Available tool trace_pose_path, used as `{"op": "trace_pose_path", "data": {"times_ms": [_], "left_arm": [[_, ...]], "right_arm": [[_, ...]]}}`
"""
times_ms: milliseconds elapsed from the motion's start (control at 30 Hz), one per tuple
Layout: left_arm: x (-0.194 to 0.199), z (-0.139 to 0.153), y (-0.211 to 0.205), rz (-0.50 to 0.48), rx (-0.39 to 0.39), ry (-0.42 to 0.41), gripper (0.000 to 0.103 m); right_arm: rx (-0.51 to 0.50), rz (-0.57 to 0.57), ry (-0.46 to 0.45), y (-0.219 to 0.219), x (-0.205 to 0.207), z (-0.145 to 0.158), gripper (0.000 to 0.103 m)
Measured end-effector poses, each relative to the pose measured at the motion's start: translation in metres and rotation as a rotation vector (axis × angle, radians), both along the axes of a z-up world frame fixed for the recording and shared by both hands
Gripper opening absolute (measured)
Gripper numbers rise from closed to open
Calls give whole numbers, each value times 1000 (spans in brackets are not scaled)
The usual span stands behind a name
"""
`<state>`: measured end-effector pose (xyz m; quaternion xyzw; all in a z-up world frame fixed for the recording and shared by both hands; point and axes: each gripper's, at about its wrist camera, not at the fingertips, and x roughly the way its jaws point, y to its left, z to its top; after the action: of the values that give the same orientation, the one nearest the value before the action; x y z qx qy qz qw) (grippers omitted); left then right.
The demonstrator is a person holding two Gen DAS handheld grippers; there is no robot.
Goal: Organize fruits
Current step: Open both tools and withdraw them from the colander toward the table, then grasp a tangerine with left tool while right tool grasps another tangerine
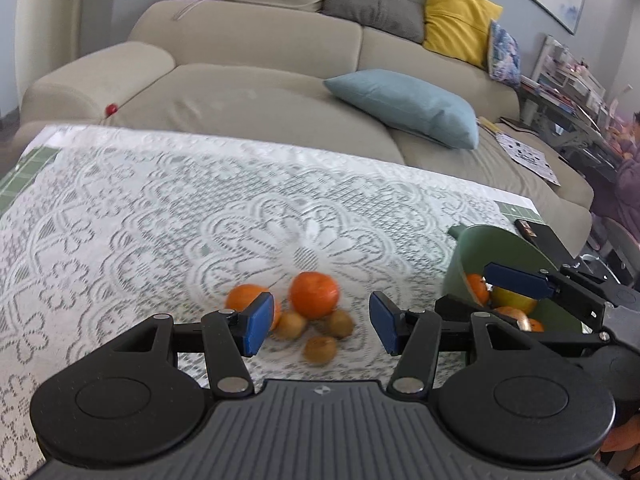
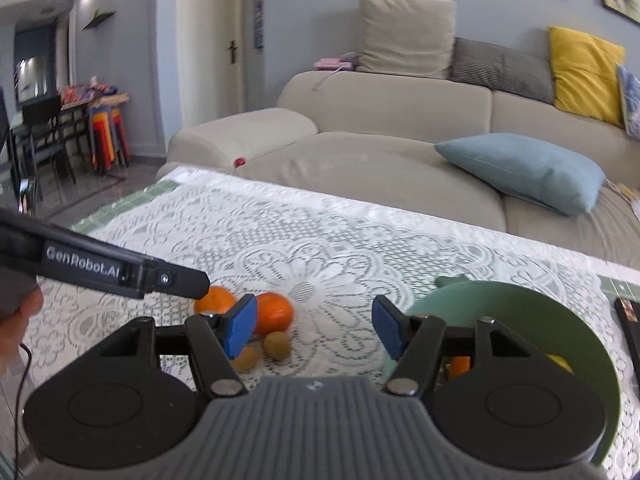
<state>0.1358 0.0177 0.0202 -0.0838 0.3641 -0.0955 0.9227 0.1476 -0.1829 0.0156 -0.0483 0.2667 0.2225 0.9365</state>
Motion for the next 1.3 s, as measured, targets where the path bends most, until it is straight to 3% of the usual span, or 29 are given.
{"op": "trace_pose_path", "data": {"times_ms": [200, 600, 1067, 1300], "left_arm": [[0, -11, 20, 10, -24, 20, 64], [14, -32, 40, 20, -75, 47, 60], [48, -58, 44, 64, -157, 128, 58], [55, -65, 44, 99, -128, 140, 57]], "right_arm": [[-39, 38, 14, 21, 3, -11, 60], [-104, 86, 44, 51, 19, -31, 37], [-68, 99, 68, 69, 45, -52, 37], [-52, 77, 91, 77, 57, -60, 38]]}}
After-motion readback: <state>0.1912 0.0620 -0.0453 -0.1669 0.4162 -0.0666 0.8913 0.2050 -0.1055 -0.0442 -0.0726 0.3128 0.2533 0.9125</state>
